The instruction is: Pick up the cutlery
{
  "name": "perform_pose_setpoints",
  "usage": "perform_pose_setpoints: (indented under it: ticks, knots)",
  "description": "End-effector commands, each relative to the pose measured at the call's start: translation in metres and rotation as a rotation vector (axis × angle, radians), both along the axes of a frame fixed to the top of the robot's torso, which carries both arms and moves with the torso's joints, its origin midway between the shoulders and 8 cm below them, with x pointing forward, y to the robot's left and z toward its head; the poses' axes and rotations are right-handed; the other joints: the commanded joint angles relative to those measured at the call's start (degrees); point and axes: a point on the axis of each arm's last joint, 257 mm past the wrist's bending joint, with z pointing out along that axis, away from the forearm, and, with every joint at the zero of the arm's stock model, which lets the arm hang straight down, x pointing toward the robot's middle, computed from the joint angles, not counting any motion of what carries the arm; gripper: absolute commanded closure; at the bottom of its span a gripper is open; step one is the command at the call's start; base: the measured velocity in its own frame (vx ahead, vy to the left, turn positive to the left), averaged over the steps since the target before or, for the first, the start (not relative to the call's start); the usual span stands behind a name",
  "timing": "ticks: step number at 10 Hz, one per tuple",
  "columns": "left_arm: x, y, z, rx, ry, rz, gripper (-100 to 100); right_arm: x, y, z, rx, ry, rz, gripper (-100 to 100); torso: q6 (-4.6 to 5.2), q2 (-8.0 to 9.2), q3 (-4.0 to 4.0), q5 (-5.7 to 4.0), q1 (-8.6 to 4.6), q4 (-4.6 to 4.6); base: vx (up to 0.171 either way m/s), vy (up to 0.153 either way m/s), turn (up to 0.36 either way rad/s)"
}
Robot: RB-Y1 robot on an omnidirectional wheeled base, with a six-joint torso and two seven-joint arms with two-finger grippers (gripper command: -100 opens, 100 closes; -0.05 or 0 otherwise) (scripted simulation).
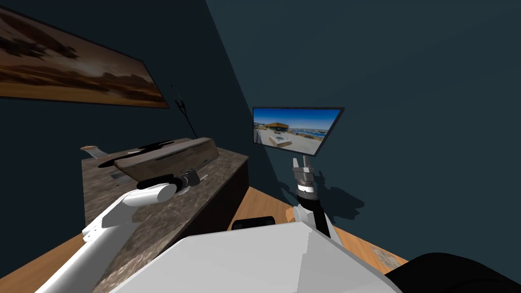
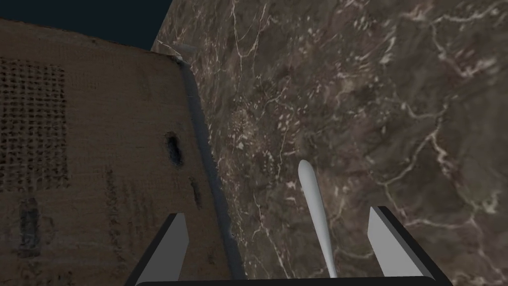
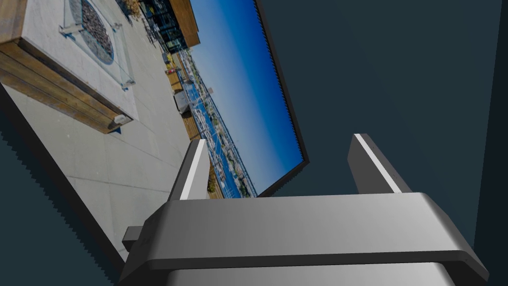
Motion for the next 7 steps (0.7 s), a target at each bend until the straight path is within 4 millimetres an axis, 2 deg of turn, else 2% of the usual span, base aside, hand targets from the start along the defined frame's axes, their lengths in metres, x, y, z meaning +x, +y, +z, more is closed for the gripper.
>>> perform_pose_setpoints:
  ticks: [1, 4, 7]
  knots:
    - [-0.007, 0.004, -0.008, -0.024, 0.044, 0.016, -100, 0.000, 0.000, 0.000, 0.000, 0.000, 0.000, 0, 0.00, 0.00, 0.00, 0.00, 0.00, 0.00, 0.038, 0.005, -0.038]
    - [-0.027, 0.024, -0.025, -0.103, 0.138, 0.079, -100, 0.000, 0.000, 0.000, 0.000, 0.000, 0.000, 0, -0.01, -0.01, -0.01, 0.01, 0.01, -0.01, 0.043, 0.004, -0.057]
    - [-0.045, 0.032, -0.039, -0.146, 0.219, 0.112, -100, 0.000, 0.000, 0.000, 0.000, 0.000, 0.000, 0, 0.00, -0.06, -0.04, 0.00, 0.01, -0.02, 0.048, 0.007, -0.049]
